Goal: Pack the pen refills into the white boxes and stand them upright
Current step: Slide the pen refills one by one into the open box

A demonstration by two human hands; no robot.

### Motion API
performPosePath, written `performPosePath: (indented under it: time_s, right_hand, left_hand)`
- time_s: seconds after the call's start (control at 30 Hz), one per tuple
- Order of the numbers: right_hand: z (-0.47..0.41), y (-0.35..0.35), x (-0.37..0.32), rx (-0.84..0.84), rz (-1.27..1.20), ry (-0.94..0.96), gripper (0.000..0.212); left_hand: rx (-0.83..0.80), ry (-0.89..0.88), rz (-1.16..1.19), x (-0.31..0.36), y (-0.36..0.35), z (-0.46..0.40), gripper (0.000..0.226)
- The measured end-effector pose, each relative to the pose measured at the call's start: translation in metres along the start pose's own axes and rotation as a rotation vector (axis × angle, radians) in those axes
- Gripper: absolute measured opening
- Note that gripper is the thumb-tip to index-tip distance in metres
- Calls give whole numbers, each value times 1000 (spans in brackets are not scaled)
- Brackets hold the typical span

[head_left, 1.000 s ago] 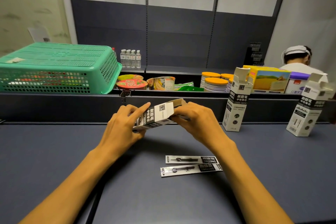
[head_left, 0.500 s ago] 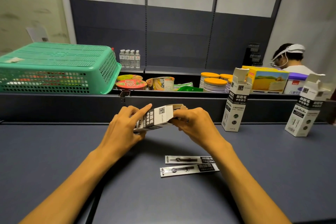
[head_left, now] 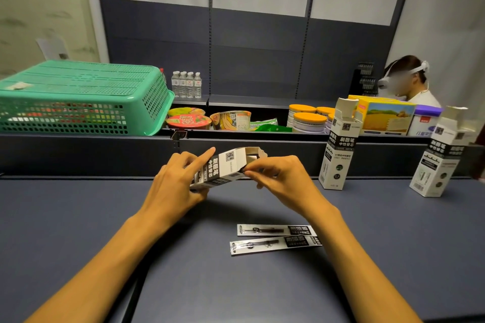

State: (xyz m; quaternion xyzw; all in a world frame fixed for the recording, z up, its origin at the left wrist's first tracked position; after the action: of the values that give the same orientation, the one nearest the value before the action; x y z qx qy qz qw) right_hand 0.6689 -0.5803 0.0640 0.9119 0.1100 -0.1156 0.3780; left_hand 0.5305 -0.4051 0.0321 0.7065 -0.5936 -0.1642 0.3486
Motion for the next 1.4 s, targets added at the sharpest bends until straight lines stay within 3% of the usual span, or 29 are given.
performPosePath:
  time_s: [0.5,0.77,1.13,1.4]
  right_hand:
    - [-1,-2,-5,59,-14,36,11]
    - [1,-8,-8,-68,-131,-80,20]
    - [3,-23,-12,-306,-100,-152,44]
    - [2,16,-10,59,-285,-147,23]
  left_hand:
    - [15,15,15,-1,2,-1,92]
    - [9,2,14,2,2,-1,92]
    - [-7,-34,-5,3,0,0,92]
    - [17,38,23,-4,6,-1,92]
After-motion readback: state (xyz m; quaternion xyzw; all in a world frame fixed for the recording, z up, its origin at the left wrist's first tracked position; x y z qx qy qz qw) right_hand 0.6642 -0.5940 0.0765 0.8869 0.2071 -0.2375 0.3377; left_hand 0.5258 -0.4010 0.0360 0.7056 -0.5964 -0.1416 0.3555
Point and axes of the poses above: each hand's wrist, its own z-axis away from the middle knuckle, its own y-axis out of the back of the hand, x = y × z, the point moved 4 cm from there along -z, towards the middle knuckle, and after that the axes turned 6 degrees about y, right-handed, at the moved point
